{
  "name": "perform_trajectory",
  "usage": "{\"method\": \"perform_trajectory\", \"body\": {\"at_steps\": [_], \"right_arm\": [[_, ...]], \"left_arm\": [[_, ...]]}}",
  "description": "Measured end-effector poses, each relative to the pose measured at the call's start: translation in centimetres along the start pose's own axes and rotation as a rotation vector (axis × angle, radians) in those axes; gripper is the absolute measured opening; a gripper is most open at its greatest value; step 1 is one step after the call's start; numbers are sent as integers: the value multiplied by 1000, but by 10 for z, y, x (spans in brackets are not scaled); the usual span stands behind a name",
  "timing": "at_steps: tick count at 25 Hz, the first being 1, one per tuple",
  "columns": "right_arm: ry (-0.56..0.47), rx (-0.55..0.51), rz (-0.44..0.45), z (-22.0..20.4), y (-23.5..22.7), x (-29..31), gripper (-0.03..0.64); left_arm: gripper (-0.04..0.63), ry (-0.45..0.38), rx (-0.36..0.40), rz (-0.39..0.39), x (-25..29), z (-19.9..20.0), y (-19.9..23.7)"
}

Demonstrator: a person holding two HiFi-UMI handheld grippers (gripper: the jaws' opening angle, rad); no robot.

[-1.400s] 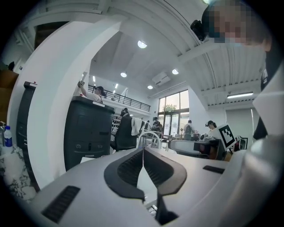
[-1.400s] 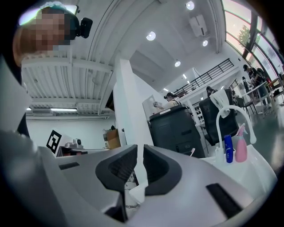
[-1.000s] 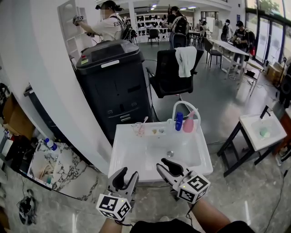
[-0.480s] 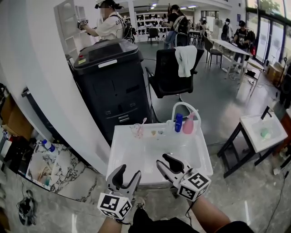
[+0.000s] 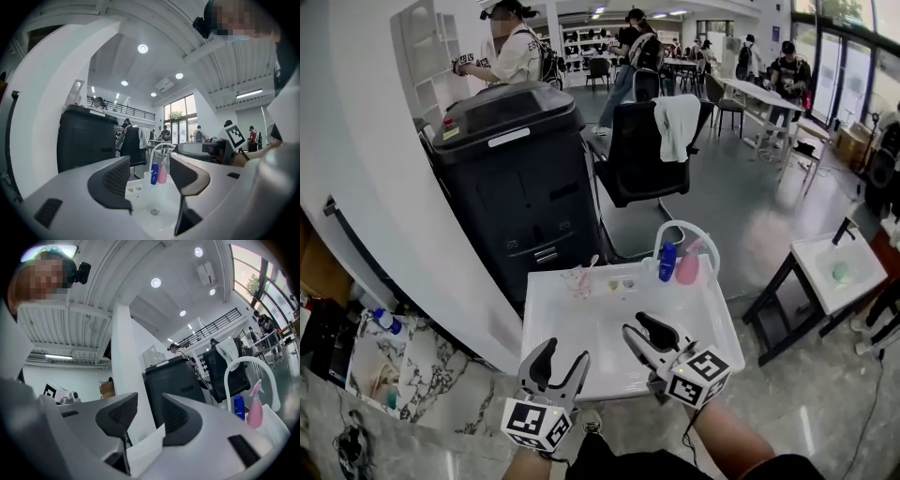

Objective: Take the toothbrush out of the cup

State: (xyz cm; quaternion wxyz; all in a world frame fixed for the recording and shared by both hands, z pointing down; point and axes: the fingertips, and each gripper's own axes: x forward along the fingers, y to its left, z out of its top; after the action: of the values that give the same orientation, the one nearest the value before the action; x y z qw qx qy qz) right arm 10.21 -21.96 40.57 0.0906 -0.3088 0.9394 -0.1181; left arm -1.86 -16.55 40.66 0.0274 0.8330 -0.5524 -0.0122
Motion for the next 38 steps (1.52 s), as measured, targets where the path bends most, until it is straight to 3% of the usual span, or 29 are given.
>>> {"method": "perform_trajectory", "body": {"at_steps": [21, 35, 38], "right_arm": [[55, 136, -147, -40, -102, 150, 163], [149, 244, -258, -110, -176, 226, 169], [182, 273, -289, -134, -192, 239, 172]], "left_arm": [[273, 62, -19, -84, 94, -24, 126], [276, 127, -28, -140, 143, -60, 182], [278, 191, -34, -158, 147, -74, 189]]}}
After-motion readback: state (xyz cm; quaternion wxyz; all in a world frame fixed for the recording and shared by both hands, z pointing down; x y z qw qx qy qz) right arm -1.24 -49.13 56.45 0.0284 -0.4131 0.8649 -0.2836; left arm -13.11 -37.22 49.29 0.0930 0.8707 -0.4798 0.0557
